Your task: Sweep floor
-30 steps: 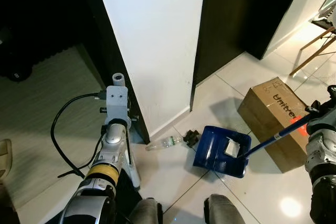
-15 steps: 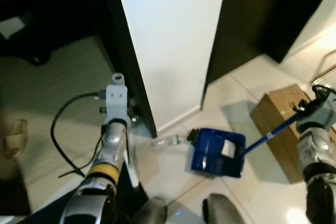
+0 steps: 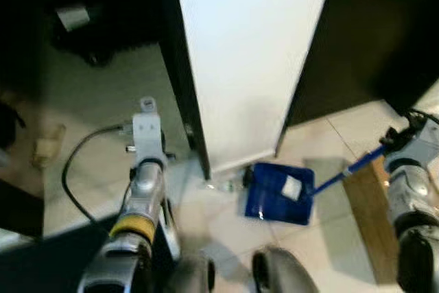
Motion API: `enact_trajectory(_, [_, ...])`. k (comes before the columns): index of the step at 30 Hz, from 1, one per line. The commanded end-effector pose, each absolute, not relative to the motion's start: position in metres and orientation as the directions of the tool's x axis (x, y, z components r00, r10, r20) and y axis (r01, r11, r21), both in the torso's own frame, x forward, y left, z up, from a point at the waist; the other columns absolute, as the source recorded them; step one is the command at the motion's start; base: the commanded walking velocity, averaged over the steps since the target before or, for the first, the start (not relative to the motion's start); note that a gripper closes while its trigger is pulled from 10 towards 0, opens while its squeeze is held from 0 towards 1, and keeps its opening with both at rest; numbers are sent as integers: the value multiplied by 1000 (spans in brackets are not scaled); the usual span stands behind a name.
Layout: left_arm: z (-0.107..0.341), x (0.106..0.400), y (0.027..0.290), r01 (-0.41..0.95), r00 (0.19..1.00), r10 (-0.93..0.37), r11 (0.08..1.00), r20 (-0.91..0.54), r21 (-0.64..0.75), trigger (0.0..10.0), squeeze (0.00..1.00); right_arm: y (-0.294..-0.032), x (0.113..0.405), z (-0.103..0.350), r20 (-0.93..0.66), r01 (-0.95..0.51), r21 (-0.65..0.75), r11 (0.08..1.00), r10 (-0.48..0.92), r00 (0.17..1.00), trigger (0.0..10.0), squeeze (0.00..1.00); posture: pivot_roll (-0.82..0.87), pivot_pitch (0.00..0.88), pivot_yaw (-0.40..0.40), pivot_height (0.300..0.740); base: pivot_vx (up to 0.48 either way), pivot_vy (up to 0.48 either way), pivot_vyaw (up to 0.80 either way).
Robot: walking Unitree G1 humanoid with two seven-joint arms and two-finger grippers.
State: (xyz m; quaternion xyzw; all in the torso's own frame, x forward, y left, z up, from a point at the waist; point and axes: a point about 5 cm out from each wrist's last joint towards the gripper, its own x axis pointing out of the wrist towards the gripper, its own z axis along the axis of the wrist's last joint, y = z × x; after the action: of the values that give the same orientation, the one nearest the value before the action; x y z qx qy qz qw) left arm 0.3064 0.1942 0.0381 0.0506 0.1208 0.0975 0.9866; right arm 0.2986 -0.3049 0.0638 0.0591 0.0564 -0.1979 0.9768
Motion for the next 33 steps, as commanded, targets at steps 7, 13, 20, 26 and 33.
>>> enact_trajectory(7, [46, 312, 196, -203, 954, 227, 970, -196, 131, 10000, 0, -308, 298, 65, -134, 400, 81, 913, -388, 912, 10000, 0, 10, 55, 6, 740, 0, 0, 0])
enact_trajectory(13, [51, 317, 197, -189, 961, 213, 971, -177, 143, 10000, 0, -315, 298, 70, -128, 412, 61, 909, -402, 907, 10000, 0, 12, 68, 10, 740, 0, 0, 0])
enact_trajectory(20, [64, 323, 196, -74, 990, 94, 982, -110, 171, 10000, 0, -328, 303, 86, -105, 421, -27, 907, -422, 901, 10000, 0, 30, 178, 18, 740, 0, 0, 0])
enact_trajectory(26, [81, 331, 196, -30, 999, 38, 977, -37, 211, 10000, 0, -342, 306, 103, -62, 443, -45, 896, -445, 893, 10000, 0, 44, 267, 17, 740, 0, 0, 0])
enact_trajectory(33, [99, 339, 193, 16, 999, -24, 981, 40, 195, 10000, 0, -343, 313, 115, -17, 456, 68, 887, -456, 890, 10000, 0, 58, 323, 25, 740, 0, 0, 0])
